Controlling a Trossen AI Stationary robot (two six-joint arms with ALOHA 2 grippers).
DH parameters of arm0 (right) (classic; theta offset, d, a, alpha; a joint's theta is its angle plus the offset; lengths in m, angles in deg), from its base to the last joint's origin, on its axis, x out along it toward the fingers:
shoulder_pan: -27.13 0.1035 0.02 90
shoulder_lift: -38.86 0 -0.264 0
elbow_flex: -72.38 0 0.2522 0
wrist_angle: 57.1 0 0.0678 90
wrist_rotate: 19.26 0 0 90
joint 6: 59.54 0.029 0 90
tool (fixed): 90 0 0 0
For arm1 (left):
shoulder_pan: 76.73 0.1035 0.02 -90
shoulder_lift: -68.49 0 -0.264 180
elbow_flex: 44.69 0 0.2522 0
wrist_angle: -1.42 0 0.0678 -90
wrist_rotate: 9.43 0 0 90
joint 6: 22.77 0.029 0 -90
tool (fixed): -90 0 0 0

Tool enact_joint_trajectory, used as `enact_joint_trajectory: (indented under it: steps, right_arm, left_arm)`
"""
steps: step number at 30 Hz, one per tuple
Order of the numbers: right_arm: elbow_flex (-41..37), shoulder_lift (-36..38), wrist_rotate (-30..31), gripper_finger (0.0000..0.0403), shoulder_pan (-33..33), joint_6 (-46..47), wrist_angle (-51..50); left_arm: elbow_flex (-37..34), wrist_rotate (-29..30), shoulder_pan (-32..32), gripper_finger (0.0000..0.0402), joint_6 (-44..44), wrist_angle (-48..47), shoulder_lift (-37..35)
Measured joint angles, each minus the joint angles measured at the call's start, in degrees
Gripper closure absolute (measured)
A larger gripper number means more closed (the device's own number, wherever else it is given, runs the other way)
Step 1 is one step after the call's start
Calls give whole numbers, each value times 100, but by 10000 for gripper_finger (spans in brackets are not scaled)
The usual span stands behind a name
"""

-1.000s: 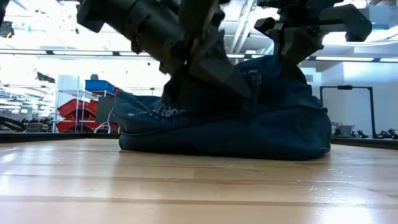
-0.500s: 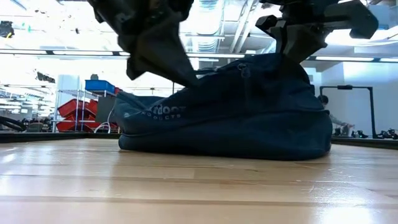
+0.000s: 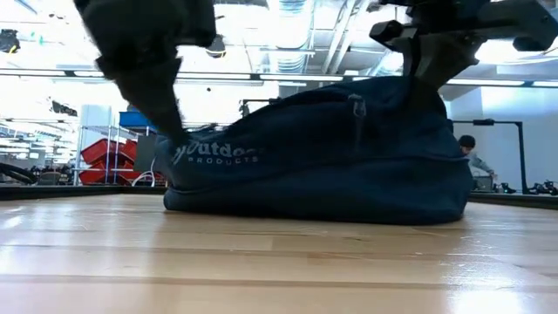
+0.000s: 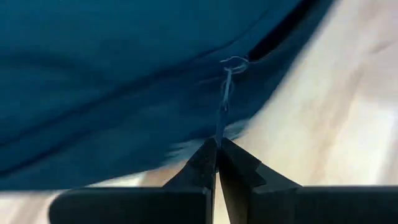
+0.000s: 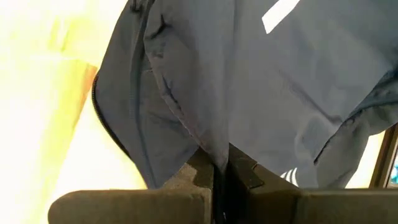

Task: Unpack backpack
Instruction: Open the blue backpack

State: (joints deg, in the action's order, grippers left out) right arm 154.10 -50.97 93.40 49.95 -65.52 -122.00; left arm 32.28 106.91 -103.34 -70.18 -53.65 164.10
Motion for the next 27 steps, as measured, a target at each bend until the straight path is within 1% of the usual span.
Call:
enact_joint_trajectory:
  steps: [6, 9, 11, 14, 16, 18, 22, 24, 27]
  right_arm:
    - [0, 25, -54, 403, 210, 131, -85]
    - [0, 25, -311, 403, 263, 394, -273]
    - [-4, 25, -398, 403, 279, 641, -305]
    - [112, 25, -453, 399, 336, 1030, -340]
    - [365, 25, -494, 386, 378, 1072, -445]
    - [698, 27, -490, 363, 431, 1223, -843]
    - [1501, 34, -461, 309, 463, 1933, -1599]
    - [1825, 40, -439, 285, 470, 2250, -1815]
    - [2127, 40, -424, 252, 532, 2622, -1668]
  left_arm:
    - [-4, 75, 87, 402, -50, -940, 0]
    - [-5, 76, 109, 402, -221, -1364, -16]
    - [-11, 90, 109, 402, -342, -1361, -49]
    - [-13, 103, 109, 402, -209, -792, -125]
    - [-13, 106, 109, 402, 49, -258, -191]
    - [-11, 127, 109, 402, 274, 230, -247]
    - [-11, 32, 111, 402, 630, 1151, -280]
    - [-11, -257, 117, 402, 884, 1569, -280]
    - [-11, -613, 110, 402, 1192, 2091, -279]
